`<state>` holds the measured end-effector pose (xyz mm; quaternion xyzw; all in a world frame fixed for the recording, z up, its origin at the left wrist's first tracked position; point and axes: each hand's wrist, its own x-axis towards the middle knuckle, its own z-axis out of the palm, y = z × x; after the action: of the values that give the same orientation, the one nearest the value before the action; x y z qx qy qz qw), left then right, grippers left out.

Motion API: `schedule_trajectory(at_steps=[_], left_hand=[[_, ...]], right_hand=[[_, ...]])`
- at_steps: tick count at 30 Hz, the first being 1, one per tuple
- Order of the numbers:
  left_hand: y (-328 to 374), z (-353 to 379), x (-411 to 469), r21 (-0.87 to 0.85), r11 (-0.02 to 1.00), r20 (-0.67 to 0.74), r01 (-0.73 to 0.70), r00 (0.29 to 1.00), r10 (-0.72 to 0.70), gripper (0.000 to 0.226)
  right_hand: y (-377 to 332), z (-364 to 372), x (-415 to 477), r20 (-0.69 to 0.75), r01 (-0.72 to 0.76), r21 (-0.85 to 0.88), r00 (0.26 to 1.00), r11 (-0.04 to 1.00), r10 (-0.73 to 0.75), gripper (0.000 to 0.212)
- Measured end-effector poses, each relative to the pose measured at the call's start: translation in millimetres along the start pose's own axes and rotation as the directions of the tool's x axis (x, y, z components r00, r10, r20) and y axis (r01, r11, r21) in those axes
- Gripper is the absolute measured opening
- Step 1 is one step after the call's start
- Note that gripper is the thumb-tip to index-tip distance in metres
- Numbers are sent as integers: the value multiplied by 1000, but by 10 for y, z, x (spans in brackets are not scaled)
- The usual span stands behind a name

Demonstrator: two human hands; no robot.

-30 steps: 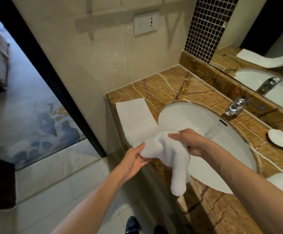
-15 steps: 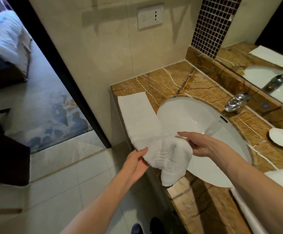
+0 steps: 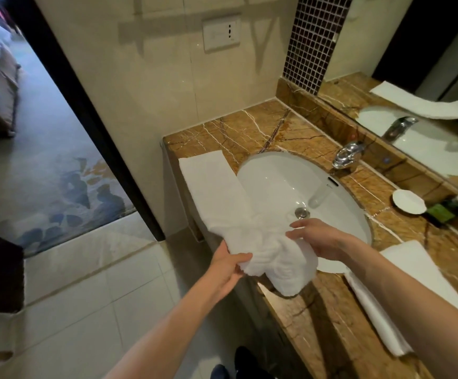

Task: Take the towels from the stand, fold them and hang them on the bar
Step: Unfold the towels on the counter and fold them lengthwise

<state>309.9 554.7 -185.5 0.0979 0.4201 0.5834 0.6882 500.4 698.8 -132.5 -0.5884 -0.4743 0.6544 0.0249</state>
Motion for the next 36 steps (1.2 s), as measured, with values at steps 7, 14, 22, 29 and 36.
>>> schedule_trajectory(at_steps=[7, 14, 22, 29, 36], left_hand=[[-106, 56, -223, 86, 996, -26, -2, 1000, 4, 79], [-365, 66, -283, 11, 1000, -157, -14, 988, 16, 92], [-683, 63, -339, 64, 997, -233, 39, 972, -23, 91], [-884, 55, -328, 243, 969, -227, 52, 974, 4, 94], [-1084, 104, -389, 345, 934, -318, 94, 948, 22, 95]], right_hand=[[99, -139, -78, 106, 23, 17, 994, 1000, -25, 68], [299, -358, -85, 234, 19, 59, 972, 998, -32, 71], [538, -419, -110, 235, -56, -15, 970, 998, 58, 78], [648, -361, -171, 58, 47, -214, 998, 976, -35, 68], [826, -325, -181, 72, 139, -354, 990, 925, -122, 73]])
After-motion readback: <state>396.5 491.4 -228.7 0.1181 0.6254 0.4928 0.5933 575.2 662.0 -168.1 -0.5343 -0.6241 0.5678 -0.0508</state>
